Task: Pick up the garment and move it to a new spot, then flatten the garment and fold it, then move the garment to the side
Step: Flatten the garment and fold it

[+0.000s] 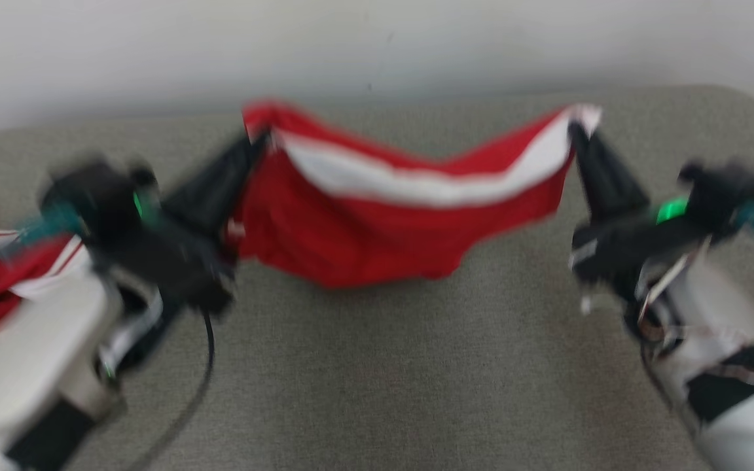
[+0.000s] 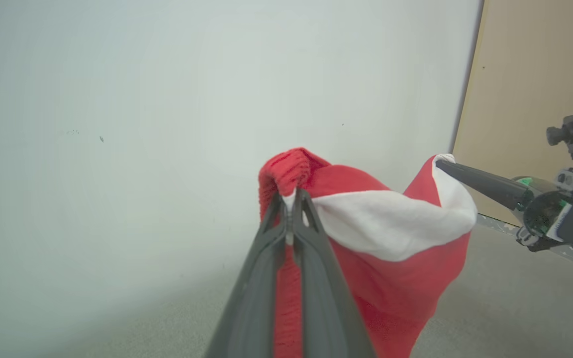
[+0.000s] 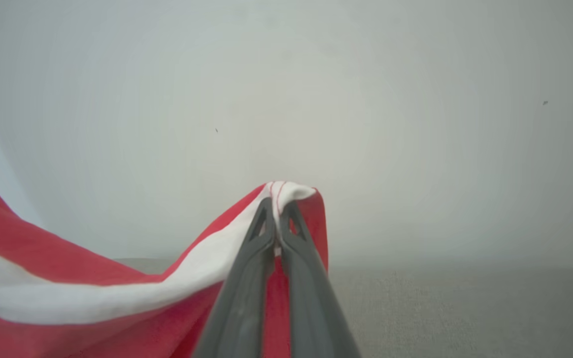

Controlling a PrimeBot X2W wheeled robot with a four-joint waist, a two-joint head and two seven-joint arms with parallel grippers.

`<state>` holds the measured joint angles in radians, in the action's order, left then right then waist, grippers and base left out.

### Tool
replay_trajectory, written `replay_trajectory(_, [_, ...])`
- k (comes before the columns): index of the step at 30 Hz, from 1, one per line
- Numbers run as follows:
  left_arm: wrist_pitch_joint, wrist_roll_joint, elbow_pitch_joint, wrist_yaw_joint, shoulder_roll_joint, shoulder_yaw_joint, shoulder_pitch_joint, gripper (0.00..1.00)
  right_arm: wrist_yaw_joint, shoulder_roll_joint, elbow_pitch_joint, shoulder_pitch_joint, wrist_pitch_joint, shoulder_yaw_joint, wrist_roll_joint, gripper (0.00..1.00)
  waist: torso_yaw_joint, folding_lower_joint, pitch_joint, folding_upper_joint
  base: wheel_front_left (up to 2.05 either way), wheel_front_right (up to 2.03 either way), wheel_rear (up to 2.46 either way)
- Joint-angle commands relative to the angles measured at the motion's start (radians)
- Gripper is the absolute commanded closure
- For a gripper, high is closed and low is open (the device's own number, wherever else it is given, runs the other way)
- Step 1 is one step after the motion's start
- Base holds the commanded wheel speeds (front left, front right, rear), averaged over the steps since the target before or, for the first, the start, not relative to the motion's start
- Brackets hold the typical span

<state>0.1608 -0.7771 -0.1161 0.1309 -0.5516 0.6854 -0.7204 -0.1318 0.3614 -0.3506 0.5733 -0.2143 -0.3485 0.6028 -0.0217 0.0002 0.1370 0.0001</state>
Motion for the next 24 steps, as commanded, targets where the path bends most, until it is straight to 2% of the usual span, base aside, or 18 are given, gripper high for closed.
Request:
replay_trajectory(1, [-0.020,-0.036,-0.003,-0.002,-0.013,0.001,-0.073,1.00,0.002,0.007,-0.005,0.062,0.018,-0.004,0.024,1.00,-0.023,-0.0002,0.095,-0.0001,0.00,0.00,0.00])
replay_trajectory(7, [-0.095,-0.171,-0.110,-0.002,-0.027,0.040,-0.482,1.00,0.002,0.009,-0.053,0.408,0.103,-0.001,0.150,1.00,-0.049,-0.0002,0.238,-0.0001,0.00,0.00,0.00])
replay_trajectory(14, [-0.111,-0.238,-0.267,-0.002,0.015,0.116,-0.860,1.00,0.002,-0.008,-0.188,0.770,0.165,0.007,0.217,1.00,-0.074,-0.0002,0.359,-0.0001,0.00,0.00,0.00])
replay_trajectory(24, [-0.084,-0.327,-0.426,-0.002,0.083,0.229,-1.220,1.00,0.002,-0.013,-0.402,1.158,0.114,-0.007,0.159,1.00,-0.097,-0.0002,0.464,-0.0001,0.00,0.00,0.00])
